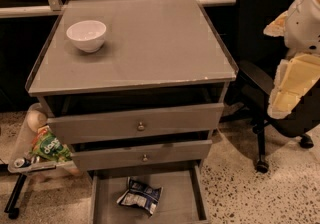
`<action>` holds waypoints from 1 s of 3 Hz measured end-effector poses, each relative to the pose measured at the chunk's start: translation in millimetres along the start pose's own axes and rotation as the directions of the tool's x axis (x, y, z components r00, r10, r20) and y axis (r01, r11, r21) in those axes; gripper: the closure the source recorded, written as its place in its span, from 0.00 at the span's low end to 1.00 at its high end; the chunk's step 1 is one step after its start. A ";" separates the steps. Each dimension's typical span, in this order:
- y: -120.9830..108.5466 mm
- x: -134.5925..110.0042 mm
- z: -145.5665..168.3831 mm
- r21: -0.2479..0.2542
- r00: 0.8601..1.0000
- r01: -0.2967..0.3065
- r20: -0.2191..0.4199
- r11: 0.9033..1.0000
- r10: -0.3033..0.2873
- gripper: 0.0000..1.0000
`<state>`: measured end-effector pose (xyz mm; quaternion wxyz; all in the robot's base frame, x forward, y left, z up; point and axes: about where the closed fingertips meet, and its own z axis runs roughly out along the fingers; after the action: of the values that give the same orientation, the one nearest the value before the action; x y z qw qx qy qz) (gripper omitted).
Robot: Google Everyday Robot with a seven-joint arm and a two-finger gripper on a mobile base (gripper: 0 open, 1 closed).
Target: Pick blue chip bag from bottom drawer and place on counter
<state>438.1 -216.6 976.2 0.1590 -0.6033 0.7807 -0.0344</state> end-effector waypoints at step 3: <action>15.7 3.0 86.9 -0.057 1.000 -0.017 -0.003 0.998 0.017 0.00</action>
Offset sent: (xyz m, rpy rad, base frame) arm 0.0109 0.0150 -0.0922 0.0253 0.0619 -0.0136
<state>448.1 -203.2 889.4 0.1408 -0.6009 0.7868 -0.0117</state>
